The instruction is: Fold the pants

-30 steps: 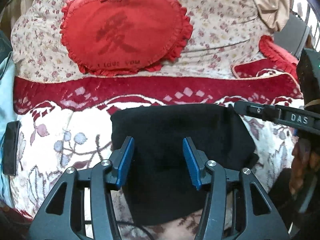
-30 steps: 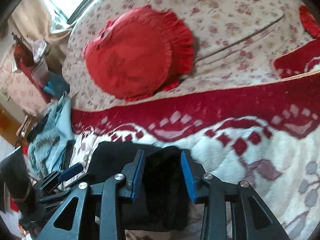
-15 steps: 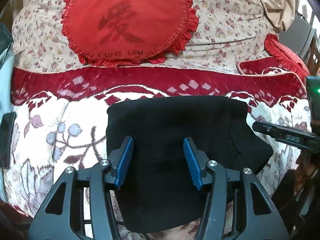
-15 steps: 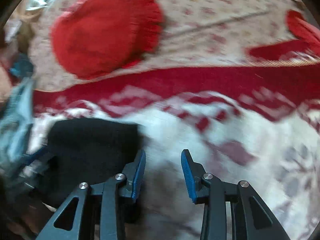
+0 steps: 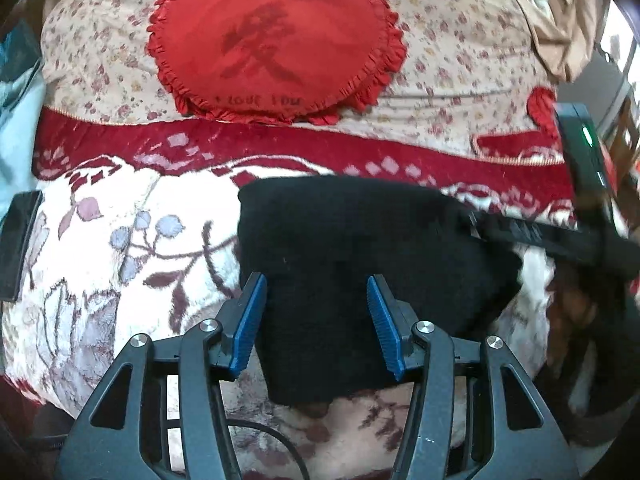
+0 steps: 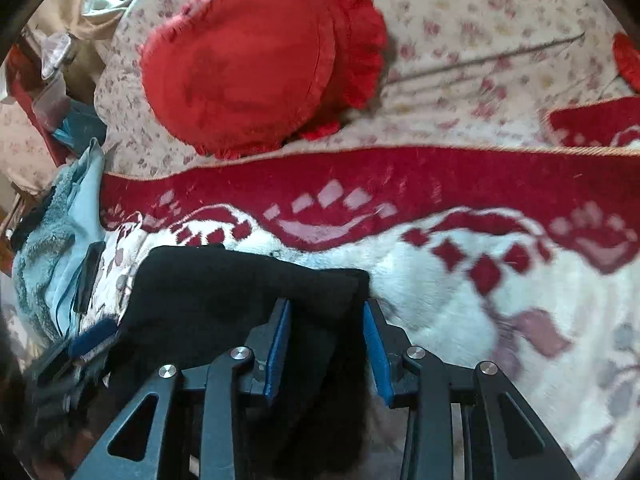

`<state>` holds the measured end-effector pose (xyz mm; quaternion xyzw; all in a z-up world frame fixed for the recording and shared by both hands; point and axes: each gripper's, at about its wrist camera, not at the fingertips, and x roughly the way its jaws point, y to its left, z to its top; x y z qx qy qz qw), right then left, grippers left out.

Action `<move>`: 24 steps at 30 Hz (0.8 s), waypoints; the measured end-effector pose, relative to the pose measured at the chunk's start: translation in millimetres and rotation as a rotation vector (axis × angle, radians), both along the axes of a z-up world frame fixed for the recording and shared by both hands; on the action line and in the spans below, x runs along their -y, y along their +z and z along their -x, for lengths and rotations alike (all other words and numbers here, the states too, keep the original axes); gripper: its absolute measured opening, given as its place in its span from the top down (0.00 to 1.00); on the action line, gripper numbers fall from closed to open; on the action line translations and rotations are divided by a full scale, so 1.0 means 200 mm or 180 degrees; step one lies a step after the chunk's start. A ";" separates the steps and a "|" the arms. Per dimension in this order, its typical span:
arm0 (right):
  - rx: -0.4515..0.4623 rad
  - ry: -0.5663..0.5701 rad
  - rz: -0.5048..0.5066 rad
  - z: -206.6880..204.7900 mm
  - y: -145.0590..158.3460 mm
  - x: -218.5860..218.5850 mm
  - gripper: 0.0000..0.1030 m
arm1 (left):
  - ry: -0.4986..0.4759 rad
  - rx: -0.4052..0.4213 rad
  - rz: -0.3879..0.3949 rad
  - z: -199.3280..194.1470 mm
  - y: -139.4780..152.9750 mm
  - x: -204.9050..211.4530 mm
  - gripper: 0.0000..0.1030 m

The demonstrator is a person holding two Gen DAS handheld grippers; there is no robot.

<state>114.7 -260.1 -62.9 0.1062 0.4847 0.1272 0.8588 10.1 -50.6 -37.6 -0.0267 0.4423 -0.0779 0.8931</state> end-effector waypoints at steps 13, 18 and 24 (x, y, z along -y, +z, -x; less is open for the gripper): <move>0.0145 0.0256 0.0151 0.04 0.18 -0.07 0.65 | 0.0042 -0.0080 0.0055 -0.03 -0.04 0.02 0.40; 0.0035 0.0494 0.0425 0.22 0.13 -0.15 0.65 | 0.0061 -0.0103 0.0054 0.00 -0.04 0.00 0.40; -0.0027 0.0458 0.0425 0.40 -0.01 -0.10 0.62 | 0.0069 -0.0128 0.0028 0.02 -0.06 0.00 0.37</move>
